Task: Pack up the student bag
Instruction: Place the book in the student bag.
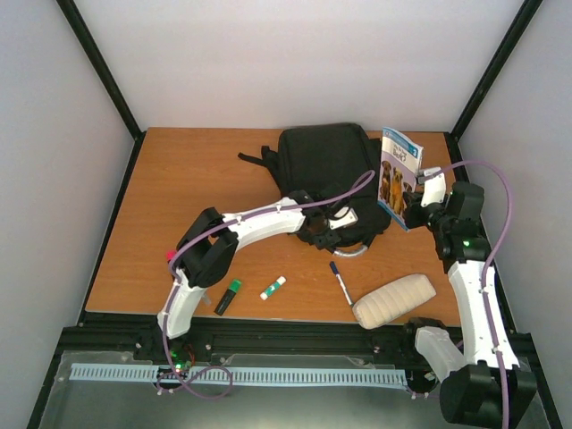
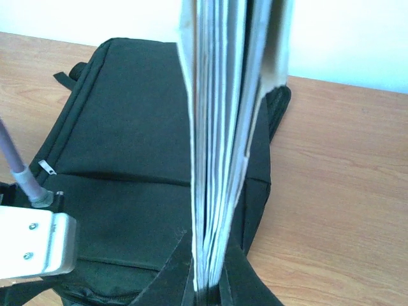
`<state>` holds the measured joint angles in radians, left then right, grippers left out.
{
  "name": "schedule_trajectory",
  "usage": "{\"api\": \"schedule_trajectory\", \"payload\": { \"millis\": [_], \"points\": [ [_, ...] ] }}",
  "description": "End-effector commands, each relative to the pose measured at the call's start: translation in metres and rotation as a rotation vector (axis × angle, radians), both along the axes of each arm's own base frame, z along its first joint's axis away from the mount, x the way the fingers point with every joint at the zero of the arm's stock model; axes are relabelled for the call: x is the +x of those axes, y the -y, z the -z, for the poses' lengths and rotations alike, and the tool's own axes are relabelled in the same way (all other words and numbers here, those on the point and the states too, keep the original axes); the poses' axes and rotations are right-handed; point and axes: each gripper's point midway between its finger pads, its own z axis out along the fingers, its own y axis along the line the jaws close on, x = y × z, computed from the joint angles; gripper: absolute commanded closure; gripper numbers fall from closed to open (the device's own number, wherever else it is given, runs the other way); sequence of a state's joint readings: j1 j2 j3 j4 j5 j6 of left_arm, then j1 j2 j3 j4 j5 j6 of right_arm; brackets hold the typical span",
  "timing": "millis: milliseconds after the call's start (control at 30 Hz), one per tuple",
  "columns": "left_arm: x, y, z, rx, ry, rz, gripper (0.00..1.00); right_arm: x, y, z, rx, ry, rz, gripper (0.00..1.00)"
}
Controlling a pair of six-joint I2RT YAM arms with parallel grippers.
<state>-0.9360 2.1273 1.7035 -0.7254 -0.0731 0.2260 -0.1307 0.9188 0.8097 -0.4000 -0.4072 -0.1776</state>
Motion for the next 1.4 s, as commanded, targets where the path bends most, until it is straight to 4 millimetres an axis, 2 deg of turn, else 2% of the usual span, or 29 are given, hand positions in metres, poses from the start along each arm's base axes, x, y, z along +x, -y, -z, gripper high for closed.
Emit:
{"api": "schedule_trajectory", "payload": {
  "millis": [0, 100, 267, 367, 400, 500, 567, 667, 800, 967, 1133, 1200, 1367],
  "points": [
    [0.023, 0.006, -0.006, 0.026, 0.093, 0.007, 0.40, 0.000, 0.002, -0.016, -0.023, 0.077, 0.002, 0.97],
    [0.026, 0.008, -0.002, 0.033, 0.100, 0.008, 0.50, 0.000, 0.003, -0.016, -0.026, 0.077, 0.004, 0.97],
    [0.034, 0.004, -0.007, 0.055, 0.138, -0.016, 0.73, 0.001, 0.002, -0.014, -0.022, 0.070, 0.002, 0.97],
    [0.038, 0.000, -0.016, 0.061, 0.143, -0.048, 0.95, 0.002, -0.003, -0.023, 0.007, 0.070, -0.019, 0.97],
    [0.040, -0.002, -0.020, 0.056, 0.145, -0.063, 0.99, 0.001, -0.007, -0.030, 0.021, 0.063, -0.040, 0.97],
    [0.046, -0.009, -0.038, 0.017, 0.161, -0.106, 0.99, 0.002, -0.016, -0.057, 0.063, 0.050, -0.089, 0.97],
    [0.052, -0.019, -0.050, -0.007, 0.167, -0.151, 0.99, 0.001, -0.018, -0.065, 0.090, 0.024, -0.090, 0.97],
    [0.064, -0.040, -0.068, -0.047, 0.158, -0.251, 0.99, 0.000, -0.024, -0.068, 0.134, -0.027, -0.111, 0.97],
    [0.080, -0.079, -0.096, -0.166, 0.115, -0.459, 0.99, 0.004, -0.032, -0.075, 0.188, -0.049, -0.149, 0.97],
    [0.087, -0.114, -0.123, -0.245, 0.107, -0.573, 0.99, 0.002, -0.055, -0.091, 0.289, -0.109, -0.258, 0.97],
    [0.088, -0.150, -0.143, -0.293, 0.122, -0.668, 0.99, -0.010, -0.077, -0.086, 0.369, -0.207, -0.348, 0.97],
    [0.085, -0.165, -0.154, -0.318, 0.135, -0.708, 0.99, -0.014, -0.085, -0.078, 0.371, -0.248, -0.374, 0.97],
    [0.075, -0.199, -0.167, -0.311, 0.179, -0.805, 0.99, -0.016, -0.099, -0.051, 0.329, -0.305, -0.401, 0.97]
  ]
}}
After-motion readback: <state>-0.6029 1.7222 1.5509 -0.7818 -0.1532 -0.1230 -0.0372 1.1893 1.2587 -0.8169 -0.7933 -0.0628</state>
